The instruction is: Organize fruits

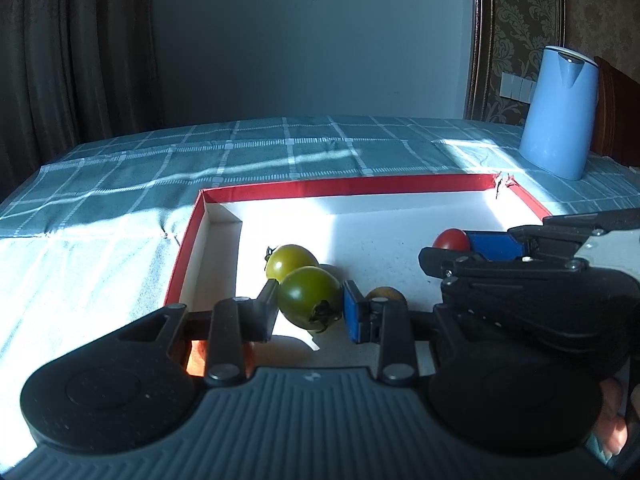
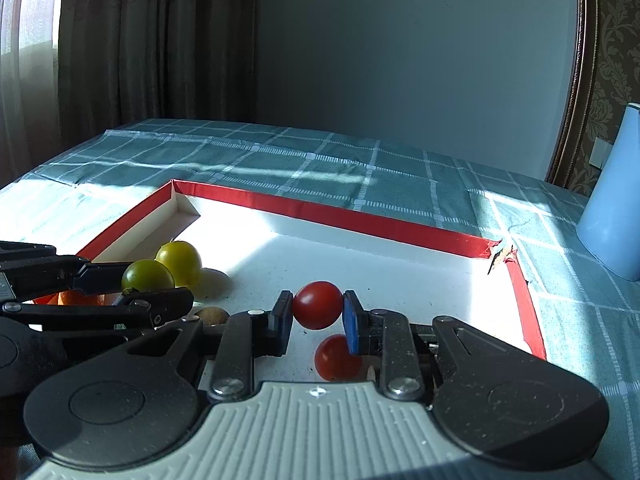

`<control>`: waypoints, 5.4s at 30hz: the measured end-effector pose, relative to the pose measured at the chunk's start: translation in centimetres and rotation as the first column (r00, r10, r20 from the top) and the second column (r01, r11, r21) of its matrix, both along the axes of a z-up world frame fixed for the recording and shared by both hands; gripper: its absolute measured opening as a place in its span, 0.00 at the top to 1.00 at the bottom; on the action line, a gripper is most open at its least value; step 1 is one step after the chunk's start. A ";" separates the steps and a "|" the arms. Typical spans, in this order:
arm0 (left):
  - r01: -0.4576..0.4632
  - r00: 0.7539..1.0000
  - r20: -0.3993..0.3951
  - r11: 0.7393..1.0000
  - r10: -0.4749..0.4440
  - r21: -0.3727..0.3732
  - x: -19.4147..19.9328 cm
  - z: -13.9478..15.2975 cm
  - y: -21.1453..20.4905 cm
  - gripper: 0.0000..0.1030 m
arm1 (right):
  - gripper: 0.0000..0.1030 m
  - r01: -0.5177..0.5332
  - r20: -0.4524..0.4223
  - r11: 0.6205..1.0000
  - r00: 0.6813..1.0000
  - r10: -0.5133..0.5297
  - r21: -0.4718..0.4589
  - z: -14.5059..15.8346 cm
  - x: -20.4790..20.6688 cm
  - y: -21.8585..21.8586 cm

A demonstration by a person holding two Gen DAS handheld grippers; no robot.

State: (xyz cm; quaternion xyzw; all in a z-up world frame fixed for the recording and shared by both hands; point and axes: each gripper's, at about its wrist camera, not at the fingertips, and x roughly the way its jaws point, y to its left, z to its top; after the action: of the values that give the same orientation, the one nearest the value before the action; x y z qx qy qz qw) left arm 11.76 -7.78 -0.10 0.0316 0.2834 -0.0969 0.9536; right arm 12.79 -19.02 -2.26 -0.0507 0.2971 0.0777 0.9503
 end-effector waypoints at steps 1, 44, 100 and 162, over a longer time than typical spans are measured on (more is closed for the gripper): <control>-0.001 1.000 0.001 1.000 0.001 0.002 0.1 0.0 0.0 0.71 | 0.75 -0.001 -0.002 1.000 1.000 0.001 0.000 -0.1 0.1 0.0; -0.009 0.999 0.054 0.999 0.006 0.051 -1.8 -0.2 -0.5 0.33 | 0.51 0.093 -0.048 0.992 0.995 -0.089 0.085 -0.8 0.4 -2.7; -0.071 0.997 0.037 0.997 0.070 0.031 -9.6 -0.5 0.5 0.03 | 0.26 0.209 0.004 0.954 0.977 -0.215 0.214 -1.3 -11.6 -5.9; -0.100 0.993 0.068 0.991 0.094 0.086 -9.7 -0.5 0.0 0.00 | 0.26 0.204 -0.027 0.963 0.979 -0.202 0.178 -1.6 -10.6 -4.7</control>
State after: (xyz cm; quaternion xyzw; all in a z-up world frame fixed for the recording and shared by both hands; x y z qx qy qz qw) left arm 2.02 -7.80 -0.64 0.0635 0.2582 -0.0365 0.9633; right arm 2.15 -23.72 -3.82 0.0663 0.2966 0.0067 0.9527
